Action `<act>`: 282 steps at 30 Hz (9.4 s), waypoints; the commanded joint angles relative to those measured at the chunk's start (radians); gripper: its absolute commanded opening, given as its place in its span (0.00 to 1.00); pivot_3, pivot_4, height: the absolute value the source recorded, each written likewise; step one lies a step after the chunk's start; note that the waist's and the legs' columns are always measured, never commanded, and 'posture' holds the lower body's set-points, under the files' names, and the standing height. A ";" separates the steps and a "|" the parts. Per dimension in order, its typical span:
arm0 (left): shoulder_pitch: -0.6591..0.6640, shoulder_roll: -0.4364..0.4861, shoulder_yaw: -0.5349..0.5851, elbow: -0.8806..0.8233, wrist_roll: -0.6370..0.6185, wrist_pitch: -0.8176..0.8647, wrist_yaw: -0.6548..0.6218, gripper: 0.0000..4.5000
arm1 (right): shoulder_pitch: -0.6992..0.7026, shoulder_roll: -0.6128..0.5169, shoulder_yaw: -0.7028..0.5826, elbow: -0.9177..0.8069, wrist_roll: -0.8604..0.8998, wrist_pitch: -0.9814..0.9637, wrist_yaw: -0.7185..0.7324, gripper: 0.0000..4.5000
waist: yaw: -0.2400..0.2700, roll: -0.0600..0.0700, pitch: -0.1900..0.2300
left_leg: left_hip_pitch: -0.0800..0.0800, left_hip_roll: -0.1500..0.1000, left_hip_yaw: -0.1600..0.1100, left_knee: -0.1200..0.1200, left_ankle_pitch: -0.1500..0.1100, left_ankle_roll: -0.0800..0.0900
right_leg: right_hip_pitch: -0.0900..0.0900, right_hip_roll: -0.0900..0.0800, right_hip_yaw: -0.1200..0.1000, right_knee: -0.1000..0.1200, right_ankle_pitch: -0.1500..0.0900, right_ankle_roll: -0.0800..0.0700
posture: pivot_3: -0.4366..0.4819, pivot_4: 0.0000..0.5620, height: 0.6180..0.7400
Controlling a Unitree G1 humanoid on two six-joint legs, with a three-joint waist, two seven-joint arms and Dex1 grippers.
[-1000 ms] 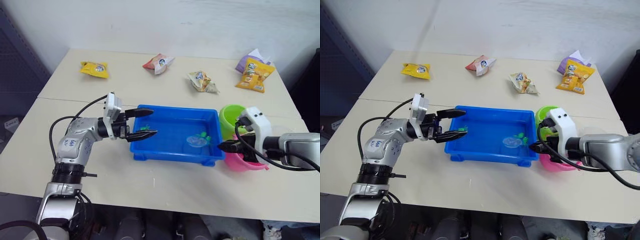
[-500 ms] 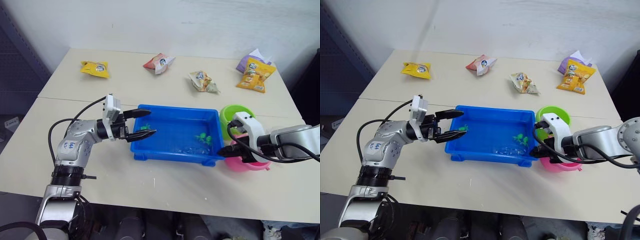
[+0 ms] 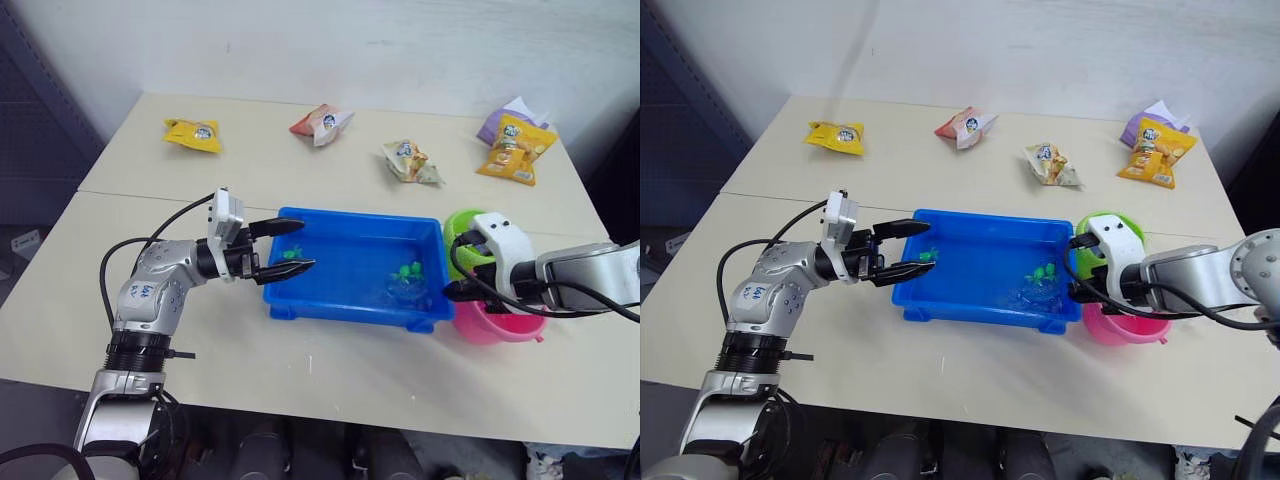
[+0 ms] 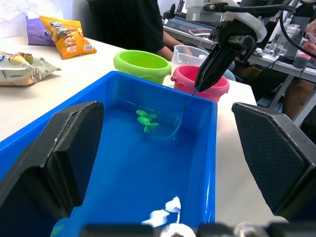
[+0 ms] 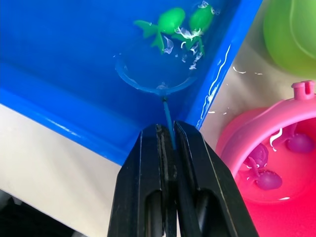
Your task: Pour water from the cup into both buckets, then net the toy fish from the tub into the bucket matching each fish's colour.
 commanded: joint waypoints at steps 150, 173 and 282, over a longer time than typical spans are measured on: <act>-0.025 0.010 0.004 -0.032 0.016 -0.047 -0.011 1.00 | 0.343 0.047 -0.144 -0.182 -2.158 -1.161 1.265 0.00 | -0.004 0.001 -0.001 | 0.016 -0.003 0.003 -0.001 0.001 0.000 | 0.012 0.000 0.005 0.001 0.002 0.002 | 0.48 0.27 0.98; -0.035 0.013 -0.004 0.007 0.035 -0.093 -0.054 1.00 | 0.294 0.138 -0.084 -0.135 -2.383 -1.187 1.462 0.00 | -0.004 0.001 -0.001 | 0.016 -0.003 0.003 -0.001 0.002 -0.001 | 0.012 0.000 0.005 0.002 0.002 0.002 | 0.48 0.27 0.98; -0.135 -0.045 -0.015 0.002 0.021 -0.016 -0.041 1.00 | 0.814 0.310 -0.742 0.191 -2.317 -1.721 0.866 0.00 | -0.005 0.001 -0.001 | 0.019 -0.003 0.004 -0.003 0.001 -0.001 | 0.015 0.000 0.006 0.000 0.002 0.003 | 0.48 0.27 0.98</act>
